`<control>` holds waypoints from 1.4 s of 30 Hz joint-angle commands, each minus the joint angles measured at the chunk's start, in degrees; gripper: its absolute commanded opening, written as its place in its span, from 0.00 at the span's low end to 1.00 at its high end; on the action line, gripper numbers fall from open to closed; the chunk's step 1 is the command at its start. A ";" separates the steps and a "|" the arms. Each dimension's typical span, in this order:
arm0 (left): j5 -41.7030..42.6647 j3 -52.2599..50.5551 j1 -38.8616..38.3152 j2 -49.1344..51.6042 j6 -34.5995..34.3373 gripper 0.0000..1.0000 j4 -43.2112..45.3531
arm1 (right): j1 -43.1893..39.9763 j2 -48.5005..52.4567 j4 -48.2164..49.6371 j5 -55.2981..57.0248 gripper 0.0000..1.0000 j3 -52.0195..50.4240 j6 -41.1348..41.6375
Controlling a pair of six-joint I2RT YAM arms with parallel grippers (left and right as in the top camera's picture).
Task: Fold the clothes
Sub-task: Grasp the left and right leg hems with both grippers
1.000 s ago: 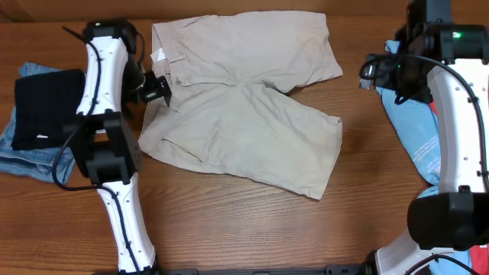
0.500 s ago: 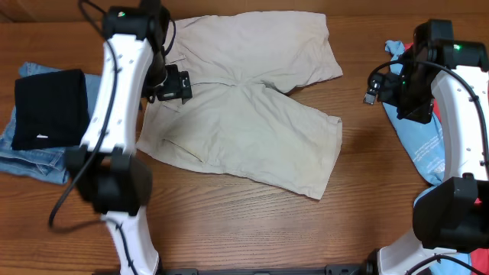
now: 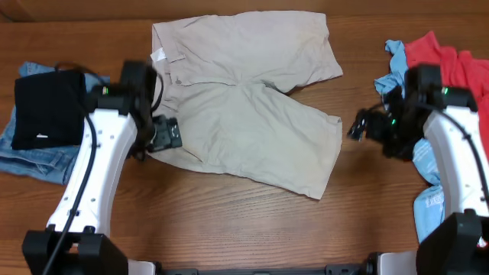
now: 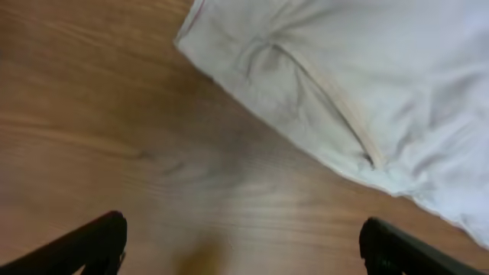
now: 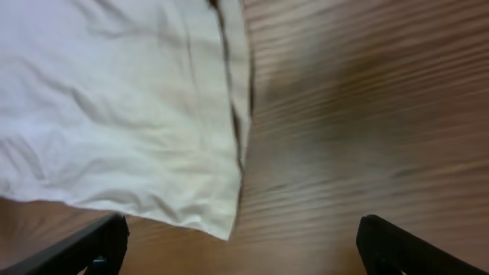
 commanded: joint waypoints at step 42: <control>21.38 -13.92 12.44 13.94 10.95 0.12 13.79 | 7.10 -0.83 13.00 -8.11 1.00 -27.06 8.09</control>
